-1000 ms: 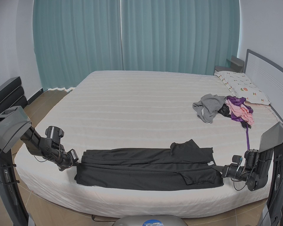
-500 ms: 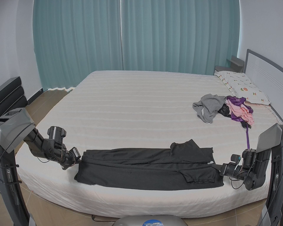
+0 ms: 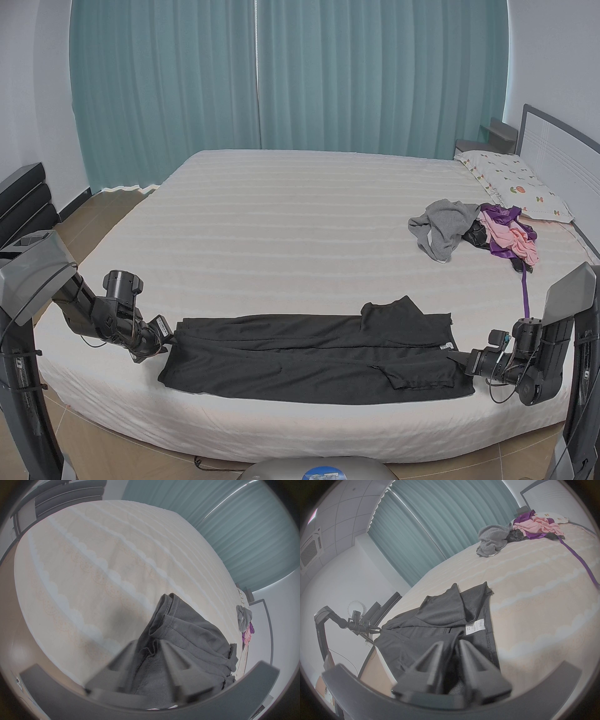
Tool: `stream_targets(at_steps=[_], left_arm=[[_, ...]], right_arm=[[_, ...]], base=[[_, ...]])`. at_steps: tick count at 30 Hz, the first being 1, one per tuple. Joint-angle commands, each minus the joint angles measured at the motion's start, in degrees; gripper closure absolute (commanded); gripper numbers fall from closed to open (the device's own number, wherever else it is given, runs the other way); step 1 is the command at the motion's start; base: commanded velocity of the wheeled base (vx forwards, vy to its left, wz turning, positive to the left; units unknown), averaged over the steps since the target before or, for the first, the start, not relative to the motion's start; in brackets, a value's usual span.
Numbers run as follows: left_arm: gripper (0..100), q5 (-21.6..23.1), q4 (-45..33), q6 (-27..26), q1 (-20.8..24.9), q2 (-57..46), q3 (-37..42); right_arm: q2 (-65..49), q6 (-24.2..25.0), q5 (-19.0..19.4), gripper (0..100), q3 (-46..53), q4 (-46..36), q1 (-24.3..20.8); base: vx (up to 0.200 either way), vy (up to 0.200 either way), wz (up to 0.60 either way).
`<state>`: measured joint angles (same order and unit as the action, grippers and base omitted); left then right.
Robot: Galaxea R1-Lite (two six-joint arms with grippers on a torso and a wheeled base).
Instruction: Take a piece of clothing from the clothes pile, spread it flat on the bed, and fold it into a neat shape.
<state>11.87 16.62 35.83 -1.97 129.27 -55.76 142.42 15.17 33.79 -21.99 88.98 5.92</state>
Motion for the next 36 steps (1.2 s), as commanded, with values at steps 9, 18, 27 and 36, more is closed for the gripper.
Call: stream_targets(at_steps=[9,18,27,36], left_arm=[[0,0.3,0.2,3.2,-0.1,-0.6,0.0],[0,1.5,0.5,6.5,-1.1,-2.4,-0.1],[0,1.6,0.4,6.5,-0.9,-2.4,0.1],[0,2.3,0.6,6.1,-0.7,-2.9,1.5]], right_arm=[[-2.8,3.3,0.1,0,-0.1,0.8,0.6],[-5.0,10.5,-2.2,0,-0.9,0.8,0.7],[-5.0,13.7,-4.0,0,-1.6,0.8,0.0],[-4.6,13.8,-4.1,0,-1.4,0.8,0.0]], base=[[0.0,0.0,0.0],[0.0,0.0,0.0],[0.178,0.0,0.0],[0.089,0.0,0.0]])
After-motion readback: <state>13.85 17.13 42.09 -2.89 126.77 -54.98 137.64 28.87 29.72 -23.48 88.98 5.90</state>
